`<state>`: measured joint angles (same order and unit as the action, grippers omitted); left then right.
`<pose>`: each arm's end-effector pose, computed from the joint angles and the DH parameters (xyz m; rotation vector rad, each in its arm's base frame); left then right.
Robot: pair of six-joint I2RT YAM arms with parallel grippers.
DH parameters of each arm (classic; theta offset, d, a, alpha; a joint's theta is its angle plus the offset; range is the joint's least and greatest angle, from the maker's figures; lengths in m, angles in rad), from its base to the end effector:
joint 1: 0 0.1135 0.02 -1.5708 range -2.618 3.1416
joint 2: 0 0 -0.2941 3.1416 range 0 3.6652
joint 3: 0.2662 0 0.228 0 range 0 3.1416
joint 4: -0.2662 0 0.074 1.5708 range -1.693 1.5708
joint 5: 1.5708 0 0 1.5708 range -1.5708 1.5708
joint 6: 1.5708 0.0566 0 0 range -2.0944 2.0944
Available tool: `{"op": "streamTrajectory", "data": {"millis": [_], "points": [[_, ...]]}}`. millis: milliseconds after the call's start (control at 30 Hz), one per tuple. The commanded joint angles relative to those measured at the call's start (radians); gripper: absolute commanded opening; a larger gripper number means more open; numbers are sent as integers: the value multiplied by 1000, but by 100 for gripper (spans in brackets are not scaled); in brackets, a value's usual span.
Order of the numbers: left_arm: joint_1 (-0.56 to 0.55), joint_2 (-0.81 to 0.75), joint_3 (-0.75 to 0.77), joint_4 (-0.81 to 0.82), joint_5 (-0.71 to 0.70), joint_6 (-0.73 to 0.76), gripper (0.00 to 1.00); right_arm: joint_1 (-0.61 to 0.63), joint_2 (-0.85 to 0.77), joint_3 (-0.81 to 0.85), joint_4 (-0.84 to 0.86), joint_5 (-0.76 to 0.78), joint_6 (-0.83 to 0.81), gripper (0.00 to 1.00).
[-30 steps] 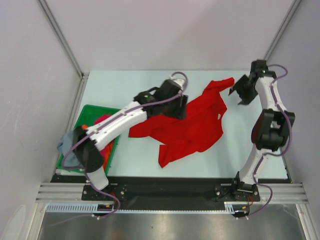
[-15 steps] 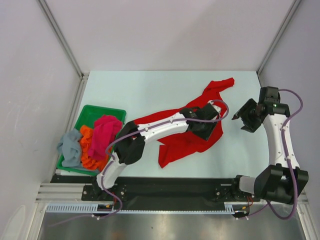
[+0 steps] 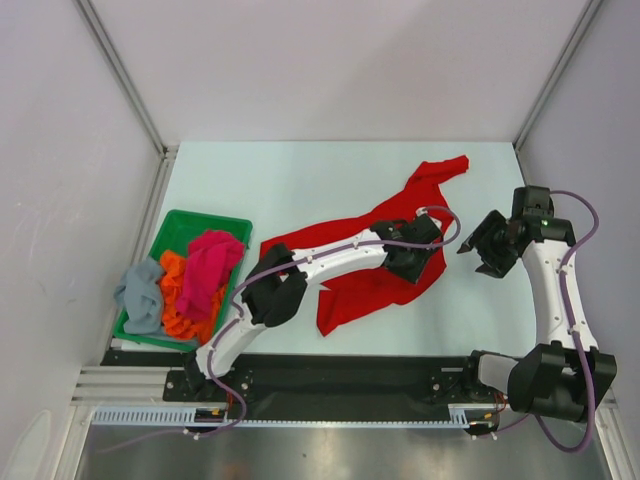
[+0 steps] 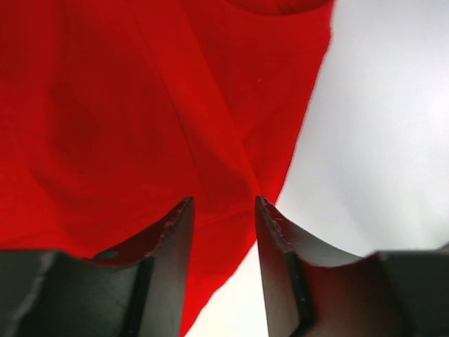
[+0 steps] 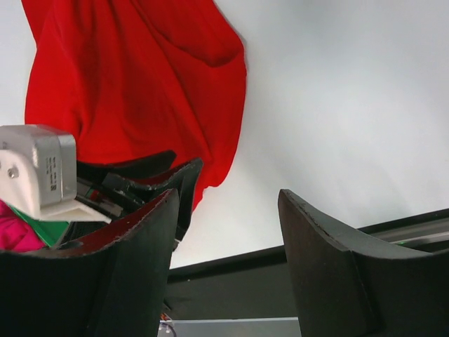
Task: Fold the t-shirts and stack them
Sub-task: Flatten the tshirt out
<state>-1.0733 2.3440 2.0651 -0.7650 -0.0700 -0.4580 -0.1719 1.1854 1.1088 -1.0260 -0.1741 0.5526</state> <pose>0.2512 -0.4542 0.2083 0.7879 2.5632 -0.4335 0.1908 -0.0232 0.3132 0.9020 2.5381 0.3523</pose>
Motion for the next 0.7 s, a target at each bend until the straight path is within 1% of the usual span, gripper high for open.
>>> {"op": "streamTrajectory", "data": {"millis": [0,100,467,567,667], "points": [[-2,5,38,-2,-54,-25,43,3,11,23,7,-10,-20,65],[6,-6,17,9,-56,-28,40,3,14,19,9,-15,-23,65],[13,6,-31,24,-14,-50,39,0,11,10,20,-10,-25,65],[16,5,-40,23,-10,-54,37,-5,13,9,20,-8,-25,65],[16,-12,-83,49,9,-59,37,-8,11,13,21,-7,-23,65]]}}
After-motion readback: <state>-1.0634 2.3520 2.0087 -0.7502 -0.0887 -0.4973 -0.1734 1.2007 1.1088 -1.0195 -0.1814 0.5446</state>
